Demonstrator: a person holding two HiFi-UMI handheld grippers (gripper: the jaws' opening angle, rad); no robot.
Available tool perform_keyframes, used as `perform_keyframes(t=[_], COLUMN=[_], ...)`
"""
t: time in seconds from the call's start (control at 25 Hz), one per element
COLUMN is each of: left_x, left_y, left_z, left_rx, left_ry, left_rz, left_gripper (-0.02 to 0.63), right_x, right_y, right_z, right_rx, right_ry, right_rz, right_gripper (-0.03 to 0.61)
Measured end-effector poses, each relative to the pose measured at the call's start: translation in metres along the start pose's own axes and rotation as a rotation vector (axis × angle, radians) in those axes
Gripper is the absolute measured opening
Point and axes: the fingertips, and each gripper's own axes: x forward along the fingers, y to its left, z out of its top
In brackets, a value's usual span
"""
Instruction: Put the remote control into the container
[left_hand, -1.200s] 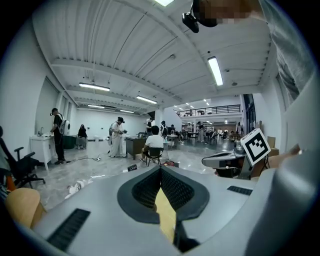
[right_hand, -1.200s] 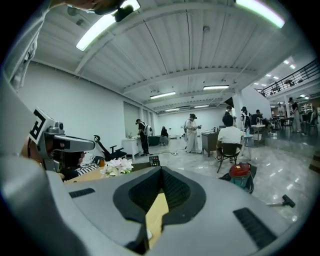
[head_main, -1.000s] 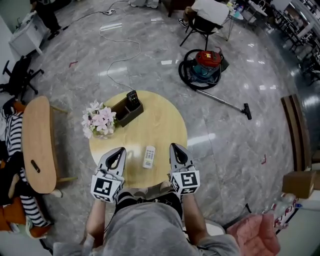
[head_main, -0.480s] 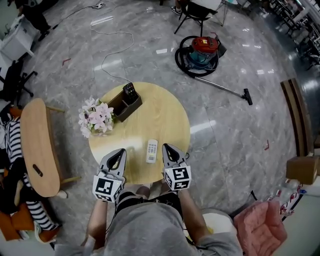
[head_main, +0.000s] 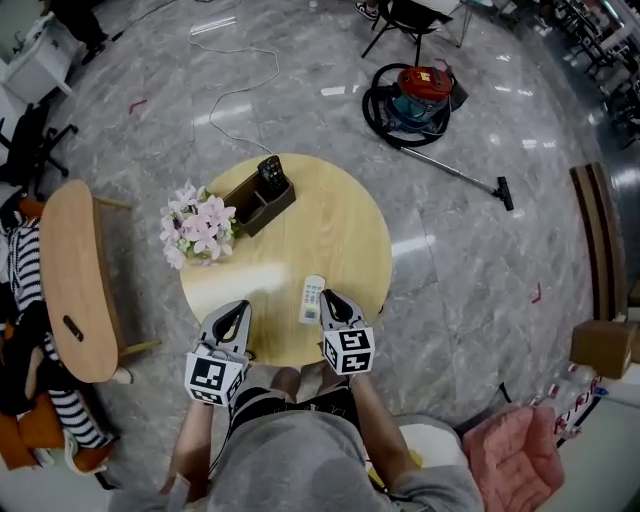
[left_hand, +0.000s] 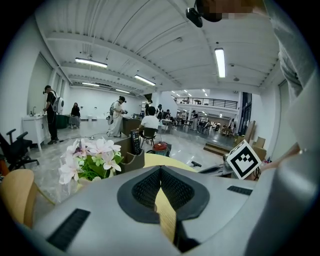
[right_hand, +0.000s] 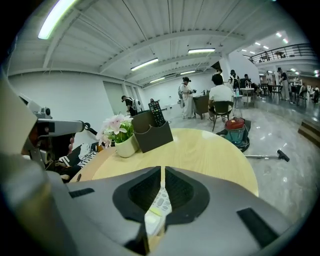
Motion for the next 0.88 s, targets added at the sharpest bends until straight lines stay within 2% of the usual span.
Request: perform_keyframes(t=[0.12, 0.36, 0.52, 0.64, 0.88], left_x=[-0.001, -0.001, -0.002, -0.001, -0.002], left_y=[0.006, 0.017, 0.022, 0.027, 0.037], left_z=[-0.006, -0.011, -0.011, -0.013, -0.017], left_rx=[-0.010, -0.030, -0.034, -0.036, -0.053], left_ry=[0.010, 0.016, 0.020, 0.022, 0.032], left_rz=[0.007, 0.019, 0.026, 0.028, 0.037], left_gripper=[0.006, 0.006, 0.006, 0.006, 0.006], right_x=[0.012, 0.034, 0.042, 0.048, 0.058], right_y=[-0.001, 0.001, 0.001, -0.002, -0.012], right_z=[-0.011, -0.032, -0.038, -0.044, -0.060], right_rx=[0.013, 0.036, 0.063, 0.072, 0.107], right_ry=[0.037, 0.127, 0.151, 0.161, 0.242], right_rz=[-0.013, -0.013, -0.022, -0.054, -0.133], right_gripper=[0.012, 0.122, 0.183, 0.226, 0.261])
